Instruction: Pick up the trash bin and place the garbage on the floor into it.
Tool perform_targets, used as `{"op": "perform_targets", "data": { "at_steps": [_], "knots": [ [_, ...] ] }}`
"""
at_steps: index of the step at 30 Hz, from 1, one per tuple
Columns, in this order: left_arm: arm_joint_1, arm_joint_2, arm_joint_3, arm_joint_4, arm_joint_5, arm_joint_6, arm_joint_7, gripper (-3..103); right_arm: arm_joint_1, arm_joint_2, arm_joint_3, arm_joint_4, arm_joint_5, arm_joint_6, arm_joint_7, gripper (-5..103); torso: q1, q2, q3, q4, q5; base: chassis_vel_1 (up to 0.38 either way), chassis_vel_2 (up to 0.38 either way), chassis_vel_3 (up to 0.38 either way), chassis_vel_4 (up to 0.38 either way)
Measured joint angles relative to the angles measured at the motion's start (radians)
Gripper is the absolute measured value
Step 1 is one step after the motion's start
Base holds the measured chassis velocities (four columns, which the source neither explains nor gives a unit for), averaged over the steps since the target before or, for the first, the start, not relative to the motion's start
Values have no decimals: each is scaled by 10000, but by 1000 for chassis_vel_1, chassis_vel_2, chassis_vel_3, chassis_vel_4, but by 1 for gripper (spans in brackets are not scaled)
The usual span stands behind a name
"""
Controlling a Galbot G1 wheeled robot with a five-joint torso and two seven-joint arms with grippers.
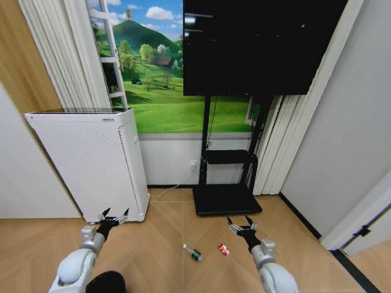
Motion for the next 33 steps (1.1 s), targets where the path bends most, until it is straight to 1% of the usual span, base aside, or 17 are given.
{"op": "perform_targets", "data": {
  "at_steps": [2, 3, 6, 7, 9, 10, 13, 14, 15, 16, 17, 20, 28, 31, 32, 33],
  "knots": [
    [20, -18, -1, -114, -11, -1, 44, 100, 74, 61, 73, 2, 35, 107, -157, 100, -39, -94, -55, -1, -3, 0, 0, 0, 0],
    [6, -13, 18, -201, -27, 0, 163, 100, 212, 71, 113, 57, 179, 121, -309, 100, -72, -189, -117, -1, -1, 0, 0, 0, 0],
    [-17, -18, 18, -245, -11, -4, 232, 100, 339, 41, 117, 81, 338, 96, -408, 100, -96, -252, -159, -1, -2, 0, 0, 0, 0],
    [-12, -29, 18, -332, -12, -8, 250, 100, 455, 13, 117, 73, 410, 78, -463, 100, -116, -304, -191, -1, -6, 0, 0, 0, 0],
    [137, 10, 1, -734, -156, 40, 247, 100, 699, -16, 128, 66, 459, 1, -551, 100, -161, -429, -267, 1, 1, 0, 0, 0, 0],
    [137, 10, 1, -734, -156, 40, 247, 100, 699, -16, 128, 66, 459, 1, -551, 100, -161, -429, -267, 1, 1, 0, 0, 0, 0],
    [387, 210, -32, -1300, -461, 270, 160, 100, 668, -157, 192, 507, 934, -441, -678, 100, -229, -595, -370, 1, -4, 0, 0, 0, 0],
    [387, 210, -32, -1300, -461, 270, 160, 100, 668, -157, 192, 507, 934, -441, -678, 100, -229, -595, -370, 1, -4, 0, 0, 0, 0],
    [498, 323, -61, -1547, -682, 393, 65, 100, 569, -261, 219, 659, 1087, -654, -711, 100, -264, -678, -421, -1, -3, 0, 0, 0, 0],
    [567, 372, -117, -1679, -790, 485, 19, 100, 503, -322, 221, 698, 1173, -704, -742, 100, -287, -738, -455, -1, -2, 0, 0, 0, 0],
    [567, 372, -117, -1679, -790, 485, 19, 100, 503, -322, 221, 698, 1173, -704, -742, 100, -287, -738, -455, -1, -2, 0, 0, 0, 0],
    [676, 364, -157, -1888, -833, 625, -131, 100, 323, -415, 219, 810, 1264, -794, -632, 100, -358, -916, -560, -1, -4, 0, 0, 0, 0],
    [654, 283, -110, -2043, -828, 739, -203, 100, 268, -424, 235, 814, 1225, -808, -542, 100, -415, -1063, -651, -1, 0, 0, 0, 0, 0],
    [555, 241, -53, -2069, -750, 802, -239, 100, 285, -475, 294, 838, 1324, -846, -395, 100, -495, -1258, -766, -2, -3, 0, 0, 0, 0],
    [555, 241, -53, -2069, -750, 802, -239, 100, 285, -475, 294, 838, 1324, -846, -395, 100, -495, -1258, -766, -2, -3, 0, 0, 0, 0],
    [555, 302, -75, -2092, -760, 818, -248, 100, 301, -499, 279, 825, 1347, -869, -391, 100, -533, -1365, -834, -2, -3, 0, 0, 0, 0]
  ]
}}
